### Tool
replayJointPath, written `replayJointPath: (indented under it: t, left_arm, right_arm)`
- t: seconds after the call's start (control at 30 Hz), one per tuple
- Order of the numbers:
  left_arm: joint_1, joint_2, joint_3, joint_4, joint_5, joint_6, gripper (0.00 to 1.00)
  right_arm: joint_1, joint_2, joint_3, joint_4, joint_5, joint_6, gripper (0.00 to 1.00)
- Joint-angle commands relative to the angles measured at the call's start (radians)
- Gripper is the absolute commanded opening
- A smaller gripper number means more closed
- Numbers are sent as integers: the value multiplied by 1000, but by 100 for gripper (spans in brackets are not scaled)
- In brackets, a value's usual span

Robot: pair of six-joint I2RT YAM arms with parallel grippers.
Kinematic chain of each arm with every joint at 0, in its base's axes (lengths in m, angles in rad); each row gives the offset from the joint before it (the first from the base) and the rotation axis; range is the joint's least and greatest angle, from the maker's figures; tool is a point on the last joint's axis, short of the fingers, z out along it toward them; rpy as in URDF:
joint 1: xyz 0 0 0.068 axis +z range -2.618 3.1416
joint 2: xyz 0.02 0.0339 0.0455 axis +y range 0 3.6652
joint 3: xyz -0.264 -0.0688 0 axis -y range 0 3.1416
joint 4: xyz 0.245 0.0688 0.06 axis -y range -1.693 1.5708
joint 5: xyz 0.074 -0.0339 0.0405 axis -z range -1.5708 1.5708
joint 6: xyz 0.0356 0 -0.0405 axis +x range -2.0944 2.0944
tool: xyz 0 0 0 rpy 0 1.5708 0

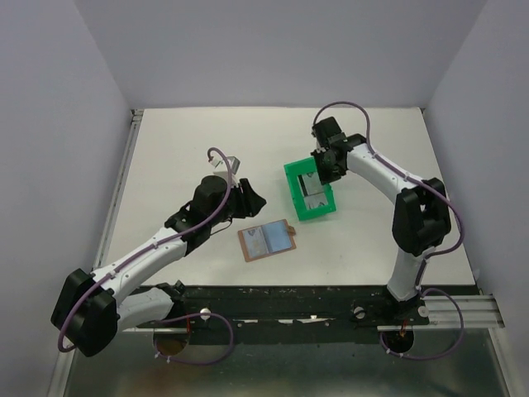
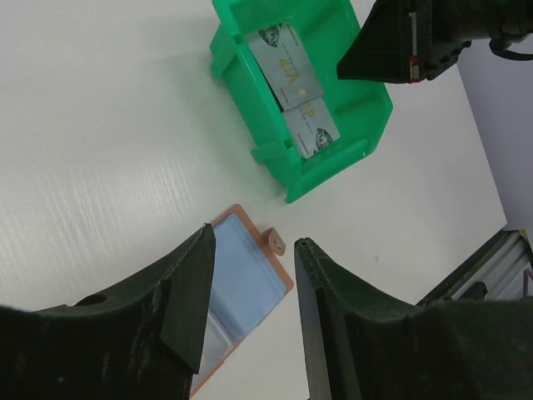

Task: Put the credit cards into the card holder
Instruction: Place the storage box at the center of the board.

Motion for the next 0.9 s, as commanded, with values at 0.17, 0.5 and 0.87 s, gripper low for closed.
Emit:
replayJointPath:
  t: [0.17,0.5,0.87]
  left_arm:
    - [7,-48,-8,44,41,-7,55]
    - [18,-88,-46,32,41,-9,56]
    - [29,-9,3,49,147,1,56]
  right_arm:
    - [108,42,281,-324,447,-80,0]
    - [166,55,263,-296,515,-78,0]
    - [163,12,134,-139,340,-66,10]
